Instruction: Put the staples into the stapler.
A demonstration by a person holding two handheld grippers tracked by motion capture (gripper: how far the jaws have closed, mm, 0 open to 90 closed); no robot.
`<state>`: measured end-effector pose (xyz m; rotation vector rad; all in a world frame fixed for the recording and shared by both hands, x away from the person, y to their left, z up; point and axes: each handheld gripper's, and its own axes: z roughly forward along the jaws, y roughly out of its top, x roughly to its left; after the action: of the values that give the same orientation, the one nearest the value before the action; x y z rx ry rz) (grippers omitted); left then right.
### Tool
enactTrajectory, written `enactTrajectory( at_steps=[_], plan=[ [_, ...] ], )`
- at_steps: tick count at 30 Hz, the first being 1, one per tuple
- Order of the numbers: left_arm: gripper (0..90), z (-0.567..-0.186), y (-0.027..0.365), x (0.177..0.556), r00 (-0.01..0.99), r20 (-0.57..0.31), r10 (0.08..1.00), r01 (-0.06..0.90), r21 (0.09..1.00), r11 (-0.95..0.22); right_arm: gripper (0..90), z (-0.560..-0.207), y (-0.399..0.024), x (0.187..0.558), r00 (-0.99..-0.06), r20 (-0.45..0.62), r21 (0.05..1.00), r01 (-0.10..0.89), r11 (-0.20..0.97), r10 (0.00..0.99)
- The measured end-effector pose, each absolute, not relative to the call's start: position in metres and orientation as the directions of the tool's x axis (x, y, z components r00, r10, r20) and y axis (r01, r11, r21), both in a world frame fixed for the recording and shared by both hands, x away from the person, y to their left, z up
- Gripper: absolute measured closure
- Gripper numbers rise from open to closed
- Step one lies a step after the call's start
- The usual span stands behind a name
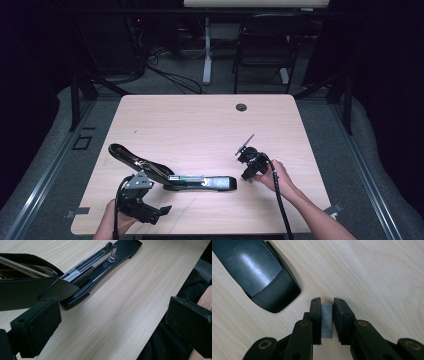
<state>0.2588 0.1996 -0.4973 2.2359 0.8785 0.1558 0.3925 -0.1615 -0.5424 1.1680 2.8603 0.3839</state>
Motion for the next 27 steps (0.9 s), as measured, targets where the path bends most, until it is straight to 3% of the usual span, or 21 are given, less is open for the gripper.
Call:
enactTrajectory(
  at_steps=[16, 27],
  plan=[
    [0.0, -0.495, 0.211, 0.258, 0.693, -0.219, 0.686, 0.622, 0.663, -0.417, 78.3, -0.527, -0.162, 0.390, -0.746, 0.041, 0.305, 0.643, 0.702, 0.665],
    [0.0, -0.496, 0.229, 0.262, 0.571, -0.191, 0.798, 0.696, 0.628, -0.348, 78.3, -0.525, -0.161, 0.393, -0.753, 0.017, 0.315, 0.628, 0.712, 0.657]
  ],
)
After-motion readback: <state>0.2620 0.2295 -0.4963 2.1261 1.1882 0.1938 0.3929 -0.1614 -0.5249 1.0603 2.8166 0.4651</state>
